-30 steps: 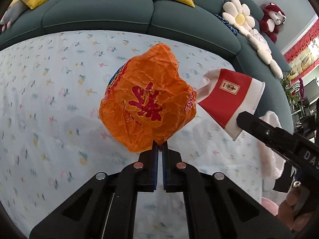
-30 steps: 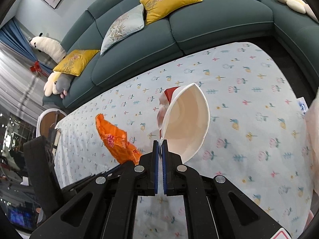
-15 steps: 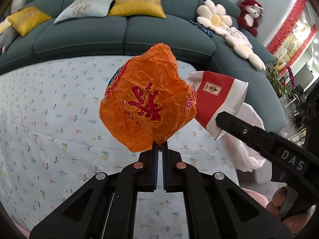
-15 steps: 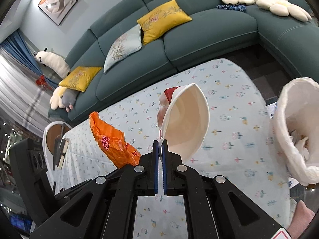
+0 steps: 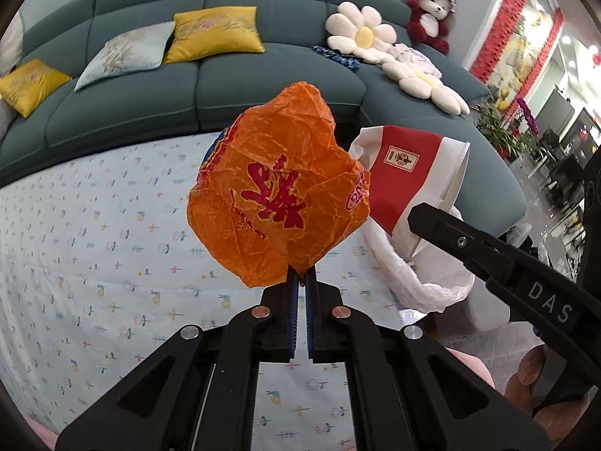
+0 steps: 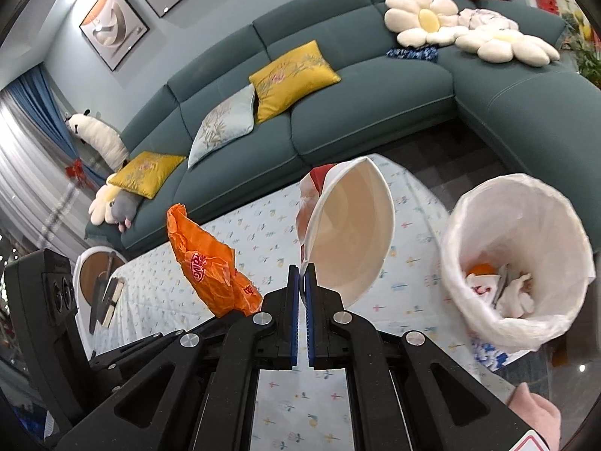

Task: Collect trash
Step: 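Lift and carry the orange bag and cup in both tools over the wastebasket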

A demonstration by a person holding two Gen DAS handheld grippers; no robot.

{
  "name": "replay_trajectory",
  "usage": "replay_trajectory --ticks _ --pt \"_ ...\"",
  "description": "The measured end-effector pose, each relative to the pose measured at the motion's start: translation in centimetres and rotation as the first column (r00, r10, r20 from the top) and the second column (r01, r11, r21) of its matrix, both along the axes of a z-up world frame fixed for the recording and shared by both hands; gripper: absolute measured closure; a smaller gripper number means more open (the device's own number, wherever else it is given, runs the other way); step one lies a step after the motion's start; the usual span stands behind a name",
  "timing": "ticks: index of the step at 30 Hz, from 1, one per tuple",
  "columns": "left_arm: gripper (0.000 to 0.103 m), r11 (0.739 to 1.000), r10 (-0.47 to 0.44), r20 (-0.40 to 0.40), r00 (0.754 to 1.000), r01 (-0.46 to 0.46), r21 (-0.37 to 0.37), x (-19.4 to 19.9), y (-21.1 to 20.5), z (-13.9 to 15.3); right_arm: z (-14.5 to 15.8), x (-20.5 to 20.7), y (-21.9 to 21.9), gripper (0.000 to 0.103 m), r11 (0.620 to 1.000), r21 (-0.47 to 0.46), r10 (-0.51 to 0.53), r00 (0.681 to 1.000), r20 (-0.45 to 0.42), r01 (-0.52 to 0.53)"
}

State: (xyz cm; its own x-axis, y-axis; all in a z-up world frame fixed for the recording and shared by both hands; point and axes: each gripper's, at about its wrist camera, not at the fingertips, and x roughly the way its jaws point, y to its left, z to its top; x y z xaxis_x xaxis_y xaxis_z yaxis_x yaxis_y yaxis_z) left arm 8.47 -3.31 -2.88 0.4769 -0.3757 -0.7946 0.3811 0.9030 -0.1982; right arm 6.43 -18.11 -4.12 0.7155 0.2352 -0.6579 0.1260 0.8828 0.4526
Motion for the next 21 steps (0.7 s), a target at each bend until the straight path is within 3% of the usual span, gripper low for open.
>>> replay_trajectory --ticks 21 --pt "0.1 0.986 -0.162 0.096 0.982 0.157 0.053 -3.5 -9.0 2.9 3.8 -5.3 -7.5 0.099 0.984 -0.12 -0.114 0.987 0.114 0.128"
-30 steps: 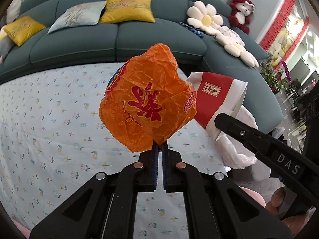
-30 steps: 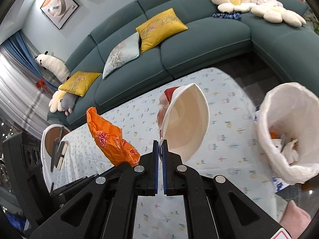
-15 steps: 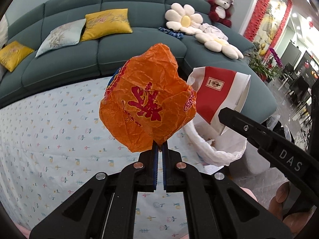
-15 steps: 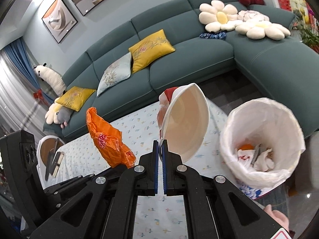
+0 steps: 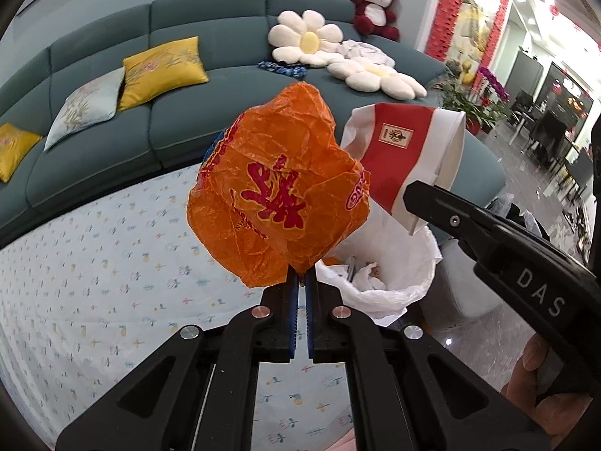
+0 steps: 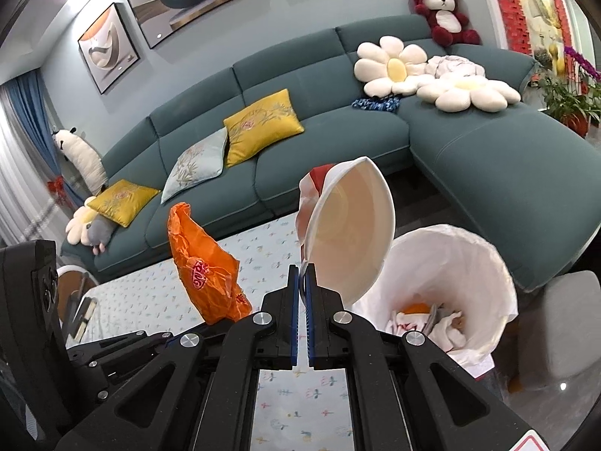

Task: Collect trash
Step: 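Lift and carry the orange bag and cup in both tools over the wastebasket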

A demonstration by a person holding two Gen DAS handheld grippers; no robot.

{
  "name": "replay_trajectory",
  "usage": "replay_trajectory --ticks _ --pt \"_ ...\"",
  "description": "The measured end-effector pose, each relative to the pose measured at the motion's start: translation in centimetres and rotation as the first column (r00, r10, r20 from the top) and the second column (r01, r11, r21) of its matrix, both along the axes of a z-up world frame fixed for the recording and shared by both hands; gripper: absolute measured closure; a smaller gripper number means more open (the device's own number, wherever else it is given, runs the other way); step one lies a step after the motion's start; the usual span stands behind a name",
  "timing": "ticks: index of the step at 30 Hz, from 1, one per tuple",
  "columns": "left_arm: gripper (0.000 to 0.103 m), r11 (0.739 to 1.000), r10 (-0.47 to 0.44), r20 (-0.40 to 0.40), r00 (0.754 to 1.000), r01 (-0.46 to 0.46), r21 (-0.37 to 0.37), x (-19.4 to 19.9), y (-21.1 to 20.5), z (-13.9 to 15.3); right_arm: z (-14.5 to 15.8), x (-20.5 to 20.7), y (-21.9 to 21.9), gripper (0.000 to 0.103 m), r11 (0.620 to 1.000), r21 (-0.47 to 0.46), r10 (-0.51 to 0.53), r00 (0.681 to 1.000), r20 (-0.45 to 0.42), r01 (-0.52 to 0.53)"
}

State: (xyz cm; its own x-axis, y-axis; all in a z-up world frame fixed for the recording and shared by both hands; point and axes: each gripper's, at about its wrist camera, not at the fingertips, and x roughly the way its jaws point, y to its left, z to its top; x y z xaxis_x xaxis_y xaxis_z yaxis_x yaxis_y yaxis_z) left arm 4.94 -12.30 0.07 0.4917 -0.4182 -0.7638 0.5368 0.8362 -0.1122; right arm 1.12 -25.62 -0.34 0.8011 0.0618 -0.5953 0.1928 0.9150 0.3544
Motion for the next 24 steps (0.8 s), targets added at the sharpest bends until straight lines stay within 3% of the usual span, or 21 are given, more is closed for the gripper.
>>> replay_trajectory --ticks 24 --pt "0.1 0.992 -0.129 0.051 0.99 0.128 0.023 -0.4 -7.0 1.0 1.0 -1.5 -6.1 0.099 0.995 -0.026 -0.1 0.995 0.022 0.1"
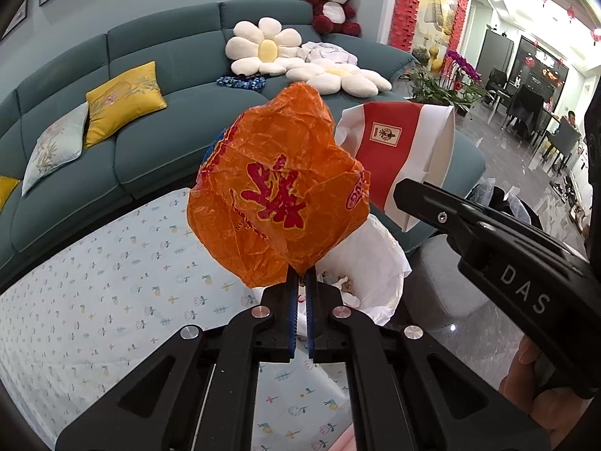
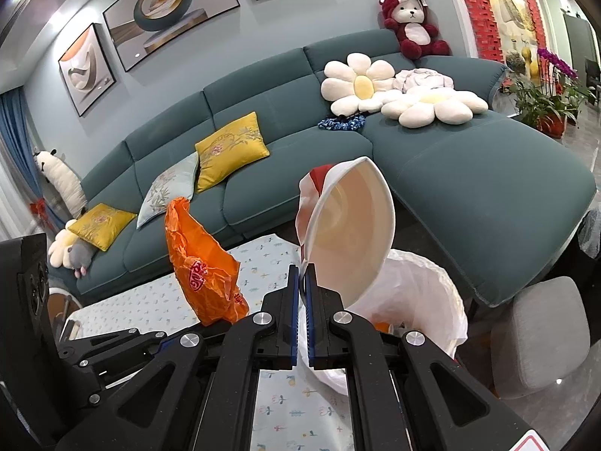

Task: Collect trash
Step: 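Lift and carry the orange bag and cup in both tools over the wastebasket, then open both tools to drop the bag and cup into the wastebasket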

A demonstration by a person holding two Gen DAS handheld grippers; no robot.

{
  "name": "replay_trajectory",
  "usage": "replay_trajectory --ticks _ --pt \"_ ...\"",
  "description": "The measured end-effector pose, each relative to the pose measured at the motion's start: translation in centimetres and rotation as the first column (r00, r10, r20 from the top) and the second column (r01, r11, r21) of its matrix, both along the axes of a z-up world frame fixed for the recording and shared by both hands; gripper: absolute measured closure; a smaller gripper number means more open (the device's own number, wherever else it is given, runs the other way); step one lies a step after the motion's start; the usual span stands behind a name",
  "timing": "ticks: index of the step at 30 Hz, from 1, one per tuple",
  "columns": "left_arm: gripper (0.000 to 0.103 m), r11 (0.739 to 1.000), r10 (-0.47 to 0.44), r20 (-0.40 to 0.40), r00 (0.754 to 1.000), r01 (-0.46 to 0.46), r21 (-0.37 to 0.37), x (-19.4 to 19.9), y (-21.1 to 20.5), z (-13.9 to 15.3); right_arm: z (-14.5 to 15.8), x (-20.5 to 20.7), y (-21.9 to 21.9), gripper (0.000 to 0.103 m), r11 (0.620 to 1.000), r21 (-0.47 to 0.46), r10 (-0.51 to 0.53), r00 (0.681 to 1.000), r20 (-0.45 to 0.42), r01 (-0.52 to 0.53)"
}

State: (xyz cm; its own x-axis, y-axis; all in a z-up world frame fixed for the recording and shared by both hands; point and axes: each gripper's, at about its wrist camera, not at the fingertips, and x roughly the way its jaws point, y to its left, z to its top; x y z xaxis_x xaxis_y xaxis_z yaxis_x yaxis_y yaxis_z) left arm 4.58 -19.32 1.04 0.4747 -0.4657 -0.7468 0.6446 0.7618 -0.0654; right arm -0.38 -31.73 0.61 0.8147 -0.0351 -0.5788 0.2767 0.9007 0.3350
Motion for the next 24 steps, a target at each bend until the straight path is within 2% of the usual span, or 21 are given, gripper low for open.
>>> replay_trajectory --ticks 6,20,21,23,24 --pt "0.1 1.0 -0.03 0.001 1.0 0.03 0.002 0.4 -1.3 -0.2 -0.3 0.1 -1.1 0.099 1.0 0.005 -0.016 1.0 -0.006 0.016" --pt "0.096 0.997 -0.08 -0.055 0.995 0.079 -0.012 2.4 -4.2 -2.1 -2.9 1.5 -4.0 0.099 0.999 0.019 -0.041 0.997 -0.059 0.042" --pt "0.095 0.997 -0.08 -0.058 0.995 0.08 -0.015 2.5 -4.3 -2.2 -3.0 1.7 -4.2 0.099 0.999 0.021 -0.041 0.997 -0.065 0.042" --pt "0.08 0.998 -0.066 -0.068 0.996 0.065 -0.011 3.1 -4.5 -2.6 -3.5 2.2 -4.5 0.099 0.999 0.024 -0.039 0.996 -0.078 0.041" --pt "0.069 0.998 -0.057 -0.074 0.996 0.057 -0.014 3.4 -4.4 -2.8 -3.7 2.5 -4.6 0.097 0.999 0.021 -0.042 0.996 -0.085 0.044"
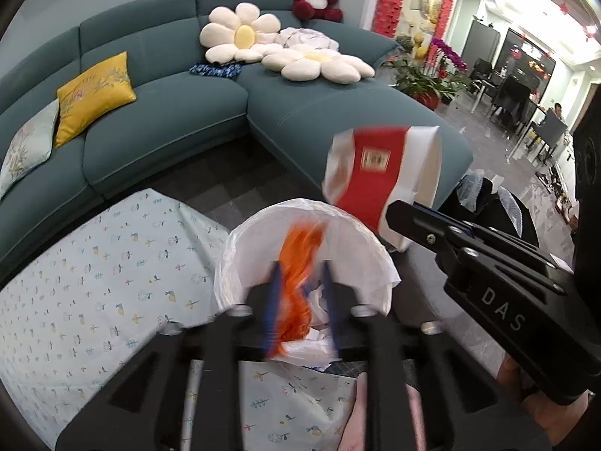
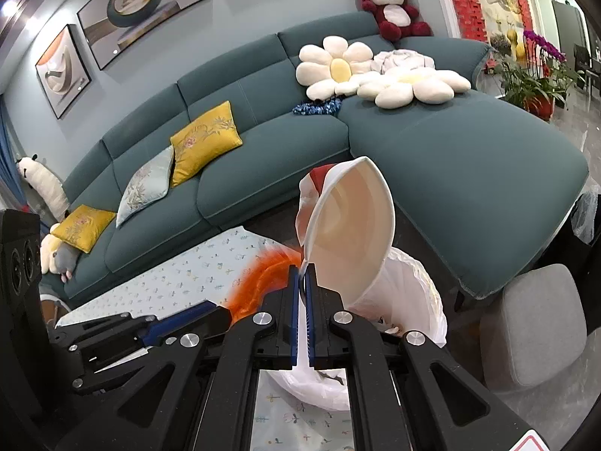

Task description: Collect trash

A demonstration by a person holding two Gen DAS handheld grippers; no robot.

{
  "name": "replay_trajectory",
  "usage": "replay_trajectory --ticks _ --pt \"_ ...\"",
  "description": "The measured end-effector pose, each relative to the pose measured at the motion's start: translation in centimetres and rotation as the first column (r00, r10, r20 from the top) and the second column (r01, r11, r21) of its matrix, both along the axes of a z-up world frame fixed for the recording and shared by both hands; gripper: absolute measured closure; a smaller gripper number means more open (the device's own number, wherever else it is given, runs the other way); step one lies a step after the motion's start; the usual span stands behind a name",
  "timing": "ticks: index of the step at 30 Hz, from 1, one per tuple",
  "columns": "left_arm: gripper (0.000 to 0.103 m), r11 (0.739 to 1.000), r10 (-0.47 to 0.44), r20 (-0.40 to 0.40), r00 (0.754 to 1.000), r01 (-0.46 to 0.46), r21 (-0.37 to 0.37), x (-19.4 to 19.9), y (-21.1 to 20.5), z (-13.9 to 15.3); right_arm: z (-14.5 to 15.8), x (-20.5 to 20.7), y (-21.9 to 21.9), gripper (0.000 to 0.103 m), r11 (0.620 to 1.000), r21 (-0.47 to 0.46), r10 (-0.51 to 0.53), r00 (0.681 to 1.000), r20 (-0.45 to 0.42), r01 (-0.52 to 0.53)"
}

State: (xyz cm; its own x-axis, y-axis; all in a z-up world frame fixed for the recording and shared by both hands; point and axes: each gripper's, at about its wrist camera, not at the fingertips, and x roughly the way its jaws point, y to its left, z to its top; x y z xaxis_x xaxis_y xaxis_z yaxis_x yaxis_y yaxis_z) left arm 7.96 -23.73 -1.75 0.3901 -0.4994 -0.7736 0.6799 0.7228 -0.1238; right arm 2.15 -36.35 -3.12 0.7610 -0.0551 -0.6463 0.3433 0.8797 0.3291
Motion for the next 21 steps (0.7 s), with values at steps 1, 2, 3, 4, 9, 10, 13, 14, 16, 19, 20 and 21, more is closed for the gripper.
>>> replay_trajectory --ticks 1,2,3,4,9,10,13,14,16,19,20,21 --pt "0.065 1.0 0.013 -0.004 1.0 -0.013 -0.005 0.3 0.1 -0.1 -0.1 0.2 0.0 0.093 1.0 -0.001 0.001 1.0 -0.001 -0.001" --pt "0.065 1.0 0.024 -0.007 1.0 -0.024 -0.009 0.5 0.3 -0.2 -0.2 0.4 0.0 0.092 1.0 -0.002 0.005 1.0 -0.008 -0.005" --pt "0.063 0.999 0.031 -0.013 0.999 -0.031 -0.009 0.7 0.5 -0.4 -0.5 0.8 0.1 0.091 1.0 -0.002 0.011 1.0 -0.017 -0.011" --pt "0.057 0.999 0.044 -0.02 0.999 -0.044 -0.007 0.9 0.7 -0.6 -0.7 1.0 0.1 0.09 1.0 -0.002 0.013 1.0 -0.023 -0.013" --pt "0.048 0.995 0.099 -0.022 0.995 -0.099 -0.003 1.5 2.3 -1.1 -1.4 1.4 0.4 0.074 1.0 0.007 0.015 0.999 -0.033 -0.015" --pt "0.046 0.994 0.11 -0.019 0.994 -0.11 0.001 1.5 2.7 -1.2 -1.4 1.4 0.5 0.071 1.0 0.006 0.016 0.999 -0.037 -0.016" --pt "0.044 0.991 0.133 -0.013 0.991 -0.133 0.001 1.6 3.6 -1.0 -1.5 1.4 1.1 0.066 1.0 -0.002 0.023 0.999 -0.049 -0.023" --pt "0.044 0.99 0.143 -0.014 0.99 -0.143 0.0 1.6 4.0 -1.0 -1.5 1.4 1.3 0.065 1.0 -0.005 0.024 0.998 -0.055 -0.024" --pt "0.044 0.988 0.155 -0.019 0.988 -0.155 -0.001 1.6 4.6 -1.1 -1.4 1.2 1.9 0.06 0.999 -0.021 0.028 0.998 -0.064 -0.029" --pt "0.044 0.984 0.179 -0.02 0.984 -0.179 0.002 1.4 5.5 -1.1 -1.1 0.9 2.8 0.052 0.998 -0.055 0.032 0.997 -0.077 -0.036" --pt "0.044 0.982 0.187 -0.02 0.982 -0.187 0.005 1.3 5.8 -1.2 -1.0 0.7 2.9 0.05 0.997 -0.067 0.03 0.996 -0.083 -0.035" --pt "0.043 0.982 0.191 -0.021 0.981 -0.191 0.006 1.2 6.1 -1.2 -1.0 0.6 3.1 0.044 0.996 -0.078 0.028 0.996 -0.088 -0.035"
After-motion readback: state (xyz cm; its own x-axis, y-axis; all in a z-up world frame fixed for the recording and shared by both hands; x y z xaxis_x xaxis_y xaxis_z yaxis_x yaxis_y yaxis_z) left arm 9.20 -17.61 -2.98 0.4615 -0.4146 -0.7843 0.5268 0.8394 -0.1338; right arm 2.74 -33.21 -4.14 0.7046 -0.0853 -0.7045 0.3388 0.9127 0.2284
